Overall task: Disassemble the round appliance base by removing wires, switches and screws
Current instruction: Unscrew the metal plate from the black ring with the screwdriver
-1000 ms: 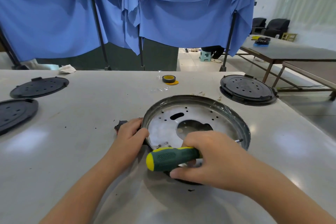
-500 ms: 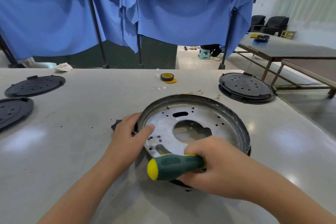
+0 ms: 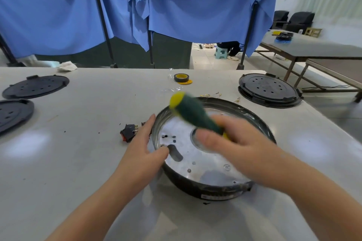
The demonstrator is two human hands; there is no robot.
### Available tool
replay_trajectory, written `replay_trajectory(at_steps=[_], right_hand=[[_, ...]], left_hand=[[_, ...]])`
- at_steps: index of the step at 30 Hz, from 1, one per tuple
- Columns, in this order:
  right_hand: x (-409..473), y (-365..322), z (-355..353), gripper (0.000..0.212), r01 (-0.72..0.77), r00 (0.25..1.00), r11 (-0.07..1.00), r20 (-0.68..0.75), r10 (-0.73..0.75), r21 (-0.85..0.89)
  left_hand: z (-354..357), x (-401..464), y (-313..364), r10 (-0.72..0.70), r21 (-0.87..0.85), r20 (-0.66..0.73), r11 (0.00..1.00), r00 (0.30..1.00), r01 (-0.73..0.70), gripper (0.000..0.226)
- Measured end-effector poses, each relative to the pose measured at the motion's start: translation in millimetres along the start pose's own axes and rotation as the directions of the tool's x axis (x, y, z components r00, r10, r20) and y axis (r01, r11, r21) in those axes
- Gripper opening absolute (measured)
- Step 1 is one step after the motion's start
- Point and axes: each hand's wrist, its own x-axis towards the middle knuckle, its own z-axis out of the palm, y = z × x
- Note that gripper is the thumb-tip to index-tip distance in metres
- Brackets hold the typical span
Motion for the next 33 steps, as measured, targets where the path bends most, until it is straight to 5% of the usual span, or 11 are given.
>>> replay_trajectory(at_steps=[4,8,14,21,33], right_hand=[[10.9,-1.3,-23.5,0.022,0.112,0.979,0.945,-0.198,-0.052,0.307],[13.9,4.4,-32.5,0.025,0.229,0.943,0.786,-0.331,-0.033,0.574],[13.5,14.6,-28.8,0.027,0.248,0.939,0.709,-0.345,-0.007,0.66],[8.8,23.0,-25.8,0.023,0.22,0.949,0.695,-0.315,0.01,0.685],[4.1,24.1,-21.5,0.022,0.237,0.954,0.693,-0.298,-0.033,0.681]], left_hand=[[2.2,-8.0,7.7,0.225,0.153,-0.093,0.966,0.97,-0.209,0.06],[6.7,-19.6,20.8,0.449,0.198,0.062,0.87,0.891,-0.452,0.028],[15.3,-31.8,19.9,0.625,0.285,0.253,0.681,0.738,-0.674,0.017],[19.3,-28.9,17.0,0.689,0.332,0.247,0.6,0.681,-0.728,0.051],[21.7,-25.6,10.8,0.706,0.353,0.219,0.586,0.674,-0.729,0.053]])
